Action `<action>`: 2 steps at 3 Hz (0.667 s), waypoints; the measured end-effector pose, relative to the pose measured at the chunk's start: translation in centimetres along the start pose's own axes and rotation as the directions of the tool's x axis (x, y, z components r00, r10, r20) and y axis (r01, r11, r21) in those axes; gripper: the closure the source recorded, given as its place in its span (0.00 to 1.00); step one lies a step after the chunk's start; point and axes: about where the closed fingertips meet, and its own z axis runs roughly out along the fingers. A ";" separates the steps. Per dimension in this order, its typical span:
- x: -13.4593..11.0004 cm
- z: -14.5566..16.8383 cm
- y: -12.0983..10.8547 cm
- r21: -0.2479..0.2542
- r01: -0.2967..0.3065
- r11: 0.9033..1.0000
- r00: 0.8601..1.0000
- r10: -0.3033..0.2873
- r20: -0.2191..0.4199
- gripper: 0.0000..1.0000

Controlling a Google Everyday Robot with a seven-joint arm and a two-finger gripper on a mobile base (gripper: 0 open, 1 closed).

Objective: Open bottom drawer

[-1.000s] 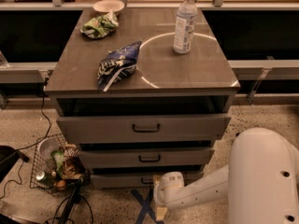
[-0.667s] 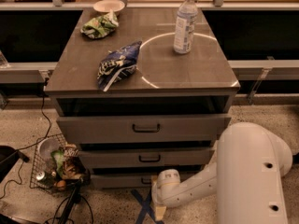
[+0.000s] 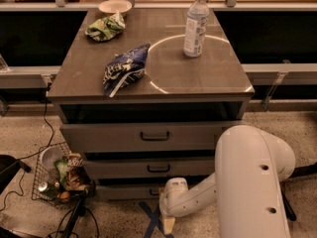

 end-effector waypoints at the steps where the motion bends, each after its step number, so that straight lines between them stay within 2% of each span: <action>1: -0.3 0.7 -0.1 -0.012 0.006 1.000 1.000 -0.006 0.007 0.00; 2: -0.4 1.5 -0.2 -0.026 0.009 1.000 1.000 -0.009 0.007 0.00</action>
Offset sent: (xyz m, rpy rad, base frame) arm 0.0104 0.0096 -0.0208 -0.0016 0.0369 0.0209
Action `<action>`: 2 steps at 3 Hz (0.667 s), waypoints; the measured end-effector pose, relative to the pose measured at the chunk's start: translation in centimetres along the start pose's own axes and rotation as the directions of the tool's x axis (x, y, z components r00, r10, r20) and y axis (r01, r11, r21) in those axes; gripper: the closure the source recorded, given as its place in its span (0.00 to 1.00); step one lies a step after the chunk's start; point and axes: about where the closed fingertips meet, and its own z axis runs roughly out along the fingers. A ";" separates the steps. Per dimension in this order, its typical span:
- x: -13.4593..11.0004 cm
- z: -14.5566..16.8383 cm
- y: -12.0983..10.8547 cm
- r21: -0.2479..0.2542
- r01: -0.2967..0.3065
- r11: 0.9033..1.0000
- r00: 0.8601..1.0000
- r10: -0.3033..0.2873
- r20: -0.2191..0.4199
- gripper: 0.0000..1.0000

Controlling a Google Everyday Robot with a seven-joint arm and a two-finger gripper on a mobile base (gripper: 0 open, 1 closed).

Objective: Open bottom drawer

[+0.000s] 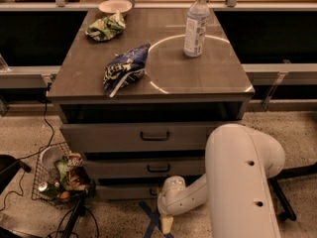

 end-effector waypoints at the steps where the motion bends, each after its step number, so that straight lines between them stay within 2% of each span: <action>1: -0.1 0.8 -0.2 -0.015 0.006 1.000 1.000 -0.006 -0.002 0.00; 2: -0.4 1.4 -0.2 -0.027 0.014 1.000 1.000 -0.014 -0.001 0.00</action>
Offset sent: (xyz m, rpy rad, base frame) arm 0.0084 0.0110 -0.0166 -0.0100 0.0324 0.0301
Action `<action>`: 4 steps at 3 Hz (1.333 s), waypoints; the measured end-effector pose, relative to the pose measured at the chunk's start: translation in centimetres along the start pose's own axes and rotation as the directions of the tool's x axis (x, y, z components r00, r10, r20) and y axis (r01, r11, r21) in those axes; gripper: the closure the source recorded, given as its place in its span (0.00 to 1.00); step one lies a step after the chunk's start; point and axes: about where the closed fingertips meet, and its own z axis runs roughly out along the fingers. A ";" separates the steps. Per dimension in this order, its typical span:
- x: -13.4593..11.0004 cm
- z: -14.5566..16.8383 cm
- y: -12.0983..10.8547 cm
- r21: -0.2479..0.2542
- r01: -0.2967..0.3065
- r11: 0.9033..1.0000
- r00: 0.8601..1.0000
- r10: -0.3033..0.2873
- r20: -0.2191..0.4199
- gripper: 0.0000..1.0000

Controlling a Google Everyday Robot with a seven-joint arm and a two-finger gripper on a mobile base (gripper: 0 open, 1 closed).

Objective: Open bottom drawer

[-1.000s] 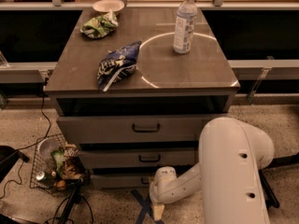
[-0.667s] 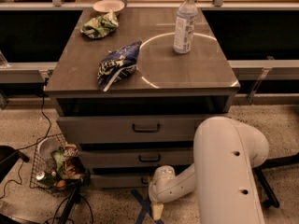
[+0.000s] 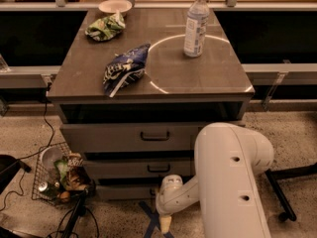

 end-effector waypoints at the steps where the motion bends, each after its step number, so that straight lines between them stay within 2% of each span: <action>1: -0.3 0.9 0.1 -0.018 0.008 1.000 1.000 -0.007 0.002 0.00; 3: -0.3 4.0 0.0 -0.064 0.010 0.998 1.000 -0.009 0.012 0.00; 4: 0.1 5.2 0.3 -0.083 0.005 0.997 1.000 -0.003 0.019 0.18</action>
Offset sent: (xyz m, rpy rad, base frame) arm 0.0117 0.0141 -0.0389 0.0011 0.0603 0.0287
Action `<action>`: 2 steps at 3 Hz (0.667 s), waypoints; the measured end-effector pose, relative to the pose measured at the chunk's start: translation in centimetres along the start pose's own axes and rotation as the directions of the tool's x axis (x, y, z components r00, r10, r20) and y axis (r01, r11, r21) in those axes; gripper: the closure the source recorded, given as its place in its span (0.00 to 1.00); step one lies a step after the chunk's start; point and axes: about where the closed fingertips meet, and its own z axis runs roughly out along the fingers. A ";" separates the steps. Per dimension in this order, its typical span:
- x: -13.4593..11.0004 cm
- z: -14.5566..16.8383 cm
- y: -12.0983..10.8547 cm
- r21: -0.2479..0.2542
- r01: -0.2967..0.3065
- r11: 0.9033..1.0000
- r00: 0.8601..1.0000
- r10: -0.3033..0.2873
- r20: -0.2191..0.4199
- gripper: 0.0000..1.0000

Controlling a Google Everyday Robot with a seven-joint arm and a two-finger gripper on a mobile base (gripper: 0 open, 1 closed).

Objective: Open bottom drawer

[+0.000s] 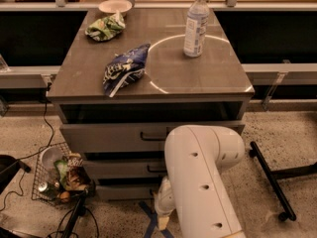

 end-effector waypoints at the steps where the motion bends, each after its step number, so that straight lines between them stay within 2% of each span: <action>1: 0.6 0.8 0.0 -0.011 -0.006 1.000 1.000 0.006 -0.003 0.42; 2: 0.8 0.9 0.1 -0.017 -0.006 1.000 1.000 0.006 -0.007 0.72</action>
Offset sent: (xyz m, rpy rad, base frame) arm 0.0174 -0.0177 -0.0200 -0.0264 0.0379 0.0007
